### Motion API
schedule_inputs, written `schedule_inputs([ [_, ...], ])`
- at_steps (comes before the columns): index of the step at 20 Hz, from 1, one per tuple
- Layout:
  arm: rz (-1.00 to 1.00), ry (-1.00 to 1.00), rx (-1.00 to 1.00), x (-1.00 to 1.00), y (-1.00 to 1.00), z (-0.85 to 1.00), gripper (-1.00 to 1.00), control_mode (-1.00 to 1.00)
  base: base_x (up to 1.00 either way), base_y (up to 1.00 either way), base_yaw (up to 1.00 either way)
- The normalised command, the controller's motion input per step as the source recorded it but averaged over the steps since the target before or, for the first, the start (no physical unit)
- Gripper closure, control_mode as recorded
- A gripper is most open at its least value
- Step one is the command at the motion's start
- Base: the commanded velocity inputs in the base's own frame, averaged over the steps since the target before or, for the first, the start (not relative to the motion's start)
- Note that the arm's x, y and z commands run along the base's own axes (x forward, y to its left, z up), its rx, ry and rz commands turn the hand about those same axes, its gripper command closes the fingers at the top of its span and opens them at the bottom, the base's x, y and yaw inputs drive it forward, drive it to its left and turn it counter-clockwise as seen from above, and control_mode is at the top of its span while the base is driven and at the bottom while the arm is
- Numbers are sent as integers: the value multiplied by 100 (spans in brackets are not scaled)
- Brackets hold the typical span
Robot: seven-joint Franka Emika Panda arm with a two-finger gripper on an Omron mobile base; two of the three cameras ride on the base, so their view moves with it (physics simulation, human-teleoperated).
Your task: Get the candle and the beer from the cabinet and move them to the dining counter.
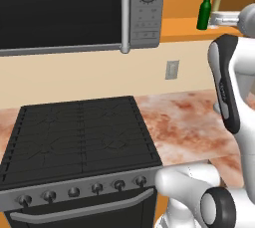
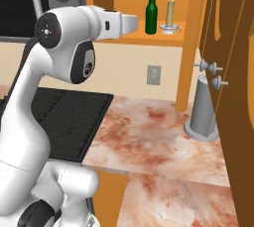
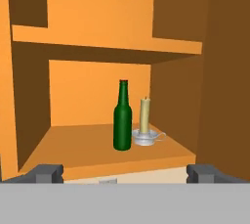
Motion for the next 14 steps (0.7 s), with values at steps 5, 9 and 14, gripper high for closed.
schedule_inputs([
  [5,0,0,1,27,0,0,-100,-100,0,0,0],
  [9,0,0,2,32,1,0,-100,-100,0,0,0],
  [14,0,0,4,39,0,0,-100,-100,0,0,0],
])
